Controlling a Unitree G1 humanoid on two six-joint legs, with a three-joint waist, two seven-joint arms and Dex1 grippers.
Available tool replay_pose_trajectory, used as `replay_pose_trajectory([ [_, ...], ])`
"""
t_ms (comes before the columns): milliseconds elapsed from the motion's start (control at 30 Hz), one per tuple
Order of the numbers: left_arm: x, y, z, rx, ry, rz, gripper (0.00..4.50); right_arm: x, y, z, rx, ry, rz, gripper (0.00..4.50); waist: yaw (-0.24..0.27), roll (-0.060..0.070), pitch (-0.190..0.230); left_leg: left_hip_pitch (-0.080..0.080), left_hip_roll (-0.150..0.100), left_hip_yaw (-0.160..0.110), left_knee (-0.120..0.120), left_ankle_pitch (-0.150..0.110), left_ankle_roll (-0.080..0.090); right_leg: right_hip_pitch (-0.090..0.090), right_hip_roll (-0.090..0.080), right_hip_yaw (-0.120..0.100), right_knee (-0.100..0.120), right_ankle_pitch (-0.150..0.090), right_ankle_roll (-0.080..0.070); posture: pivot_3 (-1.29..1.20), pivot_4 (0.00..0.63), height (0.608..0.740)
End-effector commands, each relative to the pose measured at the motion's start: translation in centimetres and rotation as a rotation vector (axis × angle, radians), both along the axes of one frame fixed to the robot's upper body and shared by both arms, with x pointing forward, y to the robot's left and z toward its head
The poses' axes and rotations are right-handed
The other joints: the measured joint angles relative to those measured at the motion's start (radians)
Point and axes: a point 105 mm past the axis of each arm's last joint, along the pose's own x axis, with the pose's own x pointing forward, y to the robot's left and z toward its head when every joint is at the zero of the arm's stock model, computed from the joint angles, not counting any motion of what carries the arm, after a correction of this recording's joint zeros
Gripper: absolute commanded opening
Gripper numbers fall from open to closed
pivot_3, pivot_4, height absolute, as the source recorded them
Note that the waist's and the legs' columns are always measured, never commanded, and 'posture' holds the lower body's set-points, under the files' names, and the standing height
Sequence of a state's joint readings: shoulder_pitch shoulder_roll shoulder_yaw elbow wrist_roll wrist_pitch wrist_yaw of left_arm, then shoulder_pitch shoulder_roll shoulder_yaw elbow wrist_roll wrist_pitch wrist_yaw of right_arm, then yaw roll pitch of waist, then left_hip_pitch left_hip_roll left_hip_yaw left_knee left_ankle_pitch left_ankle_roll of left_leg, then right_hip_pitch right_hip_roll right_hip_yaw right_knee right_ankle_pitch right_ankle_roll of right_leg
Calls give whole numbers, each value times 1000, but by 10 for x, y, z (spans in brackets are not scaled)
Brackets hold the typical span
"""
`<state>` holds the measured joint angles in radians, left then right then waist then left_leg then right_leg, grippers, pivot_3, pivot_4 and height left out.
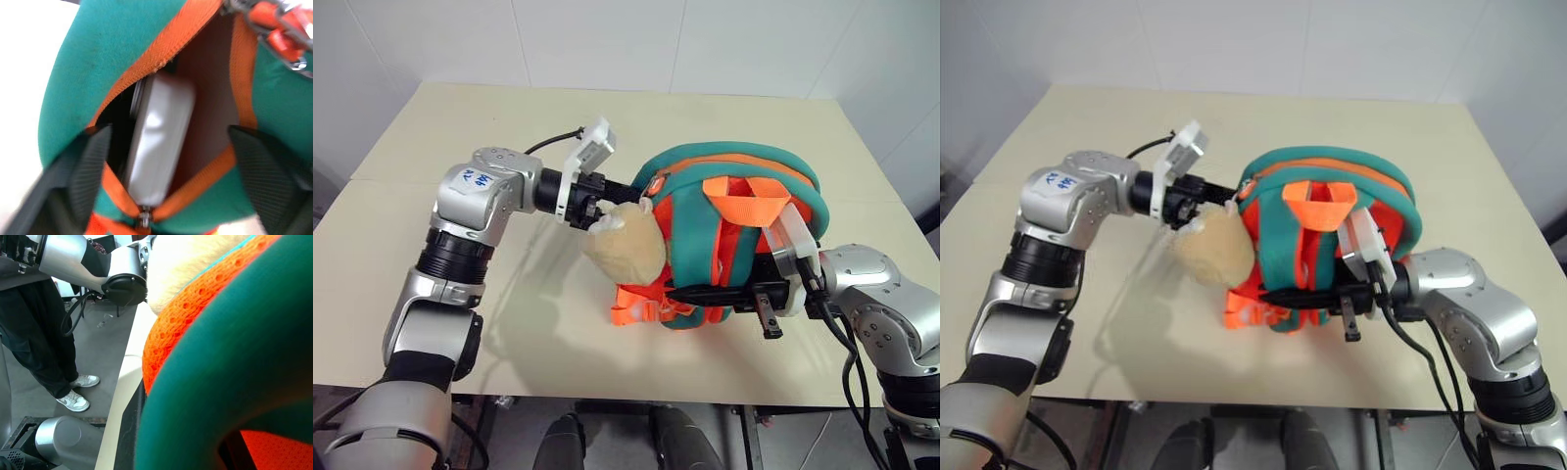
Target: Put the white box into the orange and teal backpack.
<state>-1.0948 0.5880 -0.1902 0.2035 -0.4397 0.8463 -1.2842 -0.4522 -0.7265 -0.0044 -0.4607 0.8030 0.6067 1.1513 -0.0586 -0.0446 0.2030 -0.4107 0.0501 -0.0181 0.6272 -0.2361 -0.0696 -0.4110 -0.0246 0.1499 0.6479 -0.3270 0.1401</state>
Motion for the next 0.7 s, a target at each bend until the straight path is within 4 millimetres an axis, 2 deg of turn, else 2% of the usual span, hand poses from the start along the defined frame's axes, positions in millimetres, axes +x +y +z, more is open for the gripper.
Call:
replay_pose_trajectory([
  [33, -15, 12, 24, -37, -56, -37, 4469, -2, 2, 6, 20, -42, 13, 0, 0, 0, 0, 0, 0, 0, 0, 0, 0, 0, 0, 0, 0, 0, 0, 0, 150, 740],
  [167, -31, 34, 30, -65, -24, -28, 4469, -1, 1, 4, 21, -37, 13, 0, -1, 0, 0, 0, 0, 0, 0, 0, 0, 0, 0, 0, 0, 0, 0, 0, 150, 740],
  [300, -46, 49, 33, -163, 5, -17, 4469, -1, 2, 3, 25, -33, 11, 0, 1, 0, 0, 0, 0, 0, 1, 0, 0, 0, 0, 0, 1, 0, 0, 0, 150, 740],
  [367, -53, 51, 35, -239, 21, -19, 4469, -1, 2, 2, 26, -30, 11, 0, 2, 0, 0, 0, 0, 0, 2, 0, 0, 0, 0, 0, 2, 0, 0, 0, 150, 740],
  [600, -75, 56, 21, -354, 97, 1, 4469, -2, 1, 0, 27, -18, 20, 0, 0, 0, 0, 3, 0, 0, 3, 0, 0, 2, 0, 0, 5, 0, 0, 0, 150, 740],
  [700, -78, 56, 16, -394, 118, 25, 4469, -1, 1, 1, 53, -14, 18, 0, -1, 0, 0, 4, 0, 0, 3, 0, 0, 2, 0, 0, 5, 0, 0, 0, 150, 740],
])
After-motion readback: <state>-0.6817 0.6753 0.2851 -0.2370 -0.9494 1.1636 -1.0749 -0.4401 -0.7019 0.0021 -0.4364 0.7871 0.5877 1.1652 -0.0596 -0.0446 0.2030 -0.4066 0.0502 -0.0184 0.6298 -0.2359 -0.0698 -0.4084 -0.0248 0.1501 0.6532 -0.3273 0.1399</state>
